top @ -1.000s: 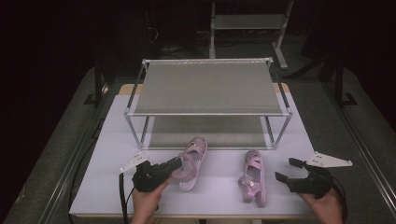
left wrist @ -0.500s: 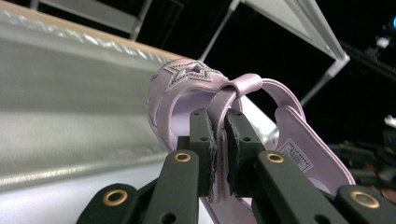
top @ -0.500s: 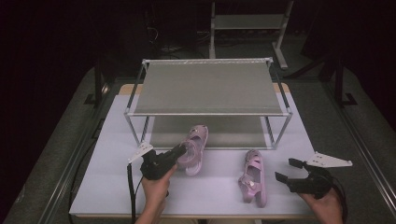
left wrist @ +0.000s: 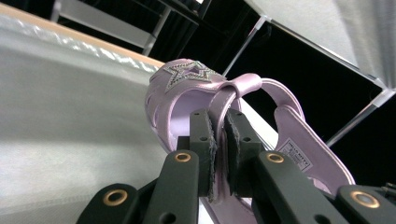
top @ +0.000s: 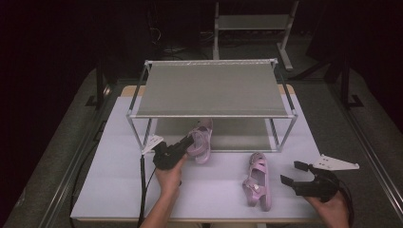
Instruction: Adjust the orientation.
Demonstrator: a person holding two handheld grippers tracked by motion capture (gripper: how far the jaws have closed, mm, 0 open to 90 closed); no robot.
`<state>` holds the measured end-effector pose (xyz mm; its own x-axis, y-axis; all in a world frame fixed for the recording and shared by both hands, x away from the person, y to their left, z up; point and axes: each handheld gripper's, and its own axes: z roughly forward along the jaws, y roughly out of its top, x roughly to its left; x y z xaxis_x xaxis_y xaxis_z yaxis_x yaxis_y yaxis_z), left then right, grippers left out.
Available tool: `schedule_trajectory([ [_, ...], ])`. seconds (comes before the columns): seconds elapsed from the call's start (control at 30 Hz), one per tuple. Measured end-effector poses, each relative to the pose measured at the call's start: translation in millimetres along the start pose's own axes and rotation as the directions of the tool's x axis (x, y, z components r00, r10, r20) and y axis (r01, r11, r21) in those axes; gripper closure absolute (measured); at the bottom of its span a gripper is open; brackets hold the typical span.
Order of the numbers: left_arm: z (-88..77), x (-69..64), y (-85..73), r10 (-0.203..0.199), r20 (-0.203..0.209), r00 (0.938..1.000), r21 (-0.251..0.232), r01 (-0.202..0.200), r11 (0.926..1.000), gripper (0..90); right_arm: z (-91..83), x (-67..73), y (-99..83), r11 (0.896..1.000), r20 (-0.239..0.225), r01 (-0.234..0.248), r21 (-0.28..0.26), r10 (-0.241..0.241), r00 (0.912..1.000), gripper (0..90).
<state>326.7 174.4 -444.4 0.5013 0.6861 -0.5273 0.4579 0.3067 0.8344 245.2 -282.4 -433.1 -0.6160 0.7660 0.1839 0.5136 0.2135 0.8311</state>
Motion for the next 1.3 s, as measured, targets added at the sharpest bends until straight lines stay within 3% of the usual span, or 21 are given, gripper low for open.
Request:
schedule_trajectory([
  [0.37, 22.2, 11.8, 9.1, 0.003, -0.029, 0.9996, -0.017, -0.004, 0.9998, 82.6, 2.7, -4.4, -2.2, 1.000, -0.001, -0.005, 0.013, 0.005, 1.0000, 16.8],
  [0.67, 39.5, 18.6, 15.5, 0.006, -0.061, 0.9981, 0.010, -0.005, 0.9999, 82.7, 3.1, -2.2, -0.6, 1.000, -0.002, 0.003, 0.009, -0.003, 1.0000, 16.8],
  [0.73, 44.1, 19.8, 17.0, 0.037, -0.062, 0.9974, 0.025, -0.035, 0.9991, 82.7, 3.2, -2.0, -0.5, 1.000, -0.003, 0.005, 0.006, -0.005, 1.0000, 16.8],
  [0.83, 48.8, 22.0, 17.4, 0.037, -0.079, 0.9962, 0.026, -0.035, 0.9990, 82.6, 3.9, -2.2, -0.3, 1.000, -0.007, 0.006, 0.006, -0.006, 1.0000, 16.8],
  [0.97, 54.3, 23.7, 21.0, 0.066, -0.092, 0.9936, 0.050, -0.062, 0.9968, 82.6, 3.2, -2.8, -0.3, 1.000, -0.008, 0.002, 0.001, -0.002, 1.0000, 16.8],
  [1.3, 59.2, 28.2, 20.2, 0.078, -0.124, 0.9892, 0.090, -0.067, 0.9937, 82.4, 1.3, -2.2, 0.0, 1.000, -0.005, 0.005, -0.007, -0.005, 1.0000, 16.8],
])
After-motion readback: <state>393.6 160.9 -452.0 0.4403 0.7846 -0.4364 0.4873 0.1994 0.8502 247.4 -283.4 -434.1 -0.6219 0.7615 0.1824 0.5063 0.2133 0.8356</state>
